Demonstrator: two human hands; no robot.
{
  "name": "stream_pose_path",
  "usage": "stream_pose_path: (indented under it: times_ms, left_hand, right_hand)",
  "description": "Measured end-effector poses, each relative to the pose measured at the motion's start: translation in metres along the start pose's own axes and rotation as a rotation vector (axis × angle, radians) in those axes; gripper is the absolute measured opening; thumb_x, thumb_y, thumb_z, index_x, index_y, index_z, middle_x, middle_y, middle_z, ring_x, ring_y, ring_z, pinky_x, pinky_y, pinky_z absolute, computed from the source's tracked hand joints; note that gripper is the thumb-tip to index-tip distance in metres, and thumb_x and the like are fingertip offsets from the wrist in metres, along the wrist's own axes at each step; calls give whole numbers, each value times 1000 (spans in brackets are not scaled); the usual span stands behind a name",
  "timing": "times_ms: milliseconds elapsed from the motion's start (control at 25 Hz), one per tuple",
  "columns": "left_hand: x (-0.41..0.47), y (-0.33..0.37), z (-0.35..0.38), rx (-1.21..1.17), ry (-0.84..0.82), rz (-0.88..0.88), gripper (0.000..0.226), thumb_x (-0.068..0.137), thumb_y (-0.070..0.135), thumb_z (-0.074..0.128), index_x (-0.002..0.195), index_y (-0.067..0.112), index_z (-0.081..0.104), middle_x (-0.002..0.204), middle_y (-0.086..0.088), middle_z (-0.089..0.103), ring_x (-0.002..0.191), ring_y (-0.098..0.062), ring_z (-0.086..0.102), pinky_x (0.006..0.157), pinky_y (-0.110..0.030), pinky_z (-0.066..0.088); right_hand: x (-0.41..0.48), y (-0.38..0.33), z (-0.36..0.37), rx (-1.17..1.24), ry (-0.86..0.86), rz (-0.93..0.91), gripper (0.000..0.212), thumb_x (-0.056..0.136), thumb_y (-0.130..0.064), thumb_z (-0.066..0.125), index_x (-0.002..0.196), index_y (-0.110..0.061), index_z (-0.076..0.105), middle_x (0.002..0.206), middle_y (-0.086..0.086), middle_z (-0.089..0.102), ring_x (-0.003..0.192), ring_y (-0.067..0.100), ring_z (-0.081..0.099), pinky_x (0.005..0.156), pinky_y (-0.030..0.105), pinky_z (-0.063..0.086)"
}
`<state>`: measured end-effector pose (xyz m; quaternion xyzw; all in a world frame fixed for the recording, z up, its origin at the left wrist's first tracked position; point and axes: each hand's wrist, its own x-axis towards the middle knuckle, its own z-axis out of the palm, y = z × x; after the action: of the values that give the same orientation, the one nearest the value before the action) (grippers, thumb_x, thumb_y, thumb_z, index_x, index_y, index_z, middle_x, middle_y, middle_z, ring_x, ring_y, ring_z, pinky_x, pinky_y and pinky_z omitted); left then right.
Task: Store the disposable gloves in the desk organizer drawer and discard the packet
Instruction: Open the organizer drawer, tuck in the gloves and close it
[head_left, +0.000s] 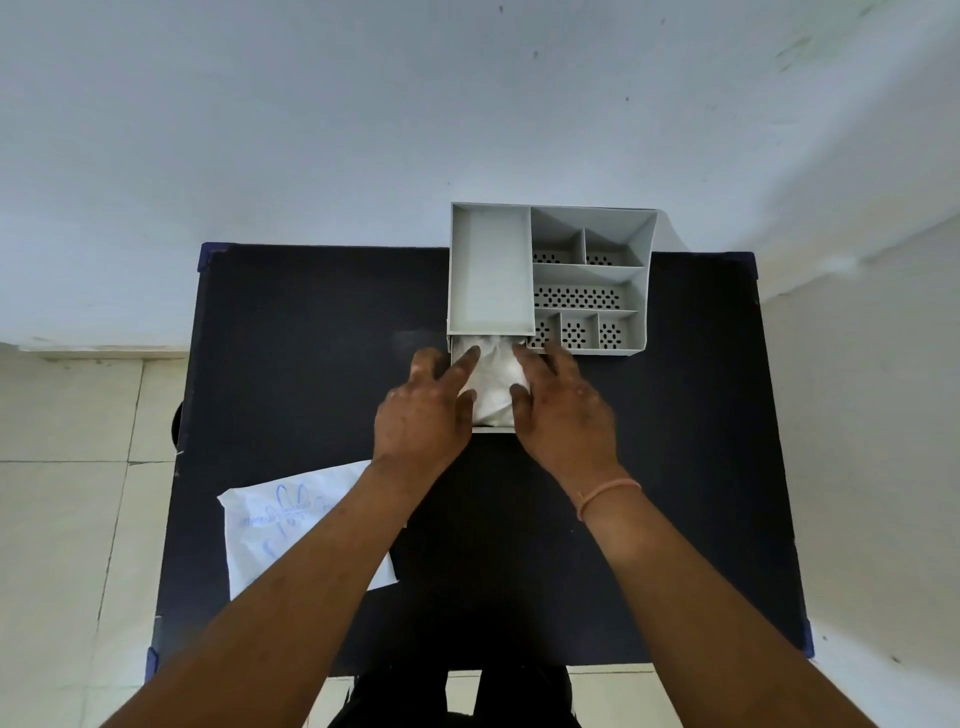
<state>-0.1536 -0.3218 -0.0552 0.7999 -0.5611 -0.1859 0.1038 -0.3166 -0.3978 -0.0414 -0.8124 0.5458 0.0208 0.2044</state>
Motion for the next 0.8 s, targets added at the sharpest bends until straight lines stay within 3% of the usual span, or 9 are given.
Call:
stream_pose_path:
  times_ms: [80,200,280,440,600,640,720,800]
  left_hand:
    - [6,1,3,-3,-180,-52,68,101,23,60,164,37,36,140,-14,55,104,-38,71,92,-47,60]
    - [11,6,4,-33,-257,-104,77,96,6,56,165,33,34,133,-17,54,106,-43,67,95,-46,58]
    - [12,10,0,-40,-244,-117,74,96,7,57,164,31,38,133,-17,52,105,-43,68,95,-47,58]
    - [3,11,-5,-83,-20,-102,50,100,27,62,150,27,57,132,-11,57,95,-36,73,83,-46,63]
    - [-2,14,-3,-64,213,26,37,97,29,72,134,22,72,119,-13,59,98,-29,66,71,-47,66]
    - [0,14,-2,-27,215,68,38,96,29,73,134,25,73,123,-15,59,106,-32,63,73,-49,65]
    - [5,15,1,63,125,90,43,95,32,74,137,33,69,150,-17,51,131,-39,53,88,-56,62]
    - [8,15,4,138,18,59,49,94,35,75,142,41,63,175,-12,24,153,-42,34,101,-60,54]
  right_hand:
    - [10,-6,-4,-104,-256,5,65,104,-39,50,164,-37,25,146,13,56,124,38,63,94,49,55]
    - [20,-15,-11,-144,-408,56,72,102,-34,53,165,-34,18,139,18,61,124,40,63,96,48,54]
    - [15,-20,-17,-103,-345,80,69,102,-34,52,164,-32,24,138,16,61,124,39,62,95,47,54]
    - [-2,-28,-17,46,42,52,48,103,-31,50,151,-28,49,142,7,59,122,32,65,93,43,56]
    - [0,-30,-3,80,106,63,40,98,-25,60,137,-27,60,166,10,36,131,33,61,98,49,58]
    - [2,-32,0,68,39,83,43,98,-27,61,140,-30,56,171,10,25,136,35,57,100,53,57]
    - [7,-32,7,43,-158,129,57,100,-35,58,154,-39,40,177,10,4,145,38,46,106,59,49]
    - [13,-28,12,35,-285,146,63,102,-40,54,160,-44,27,178,10,-1,147,42,43,109,62,44]
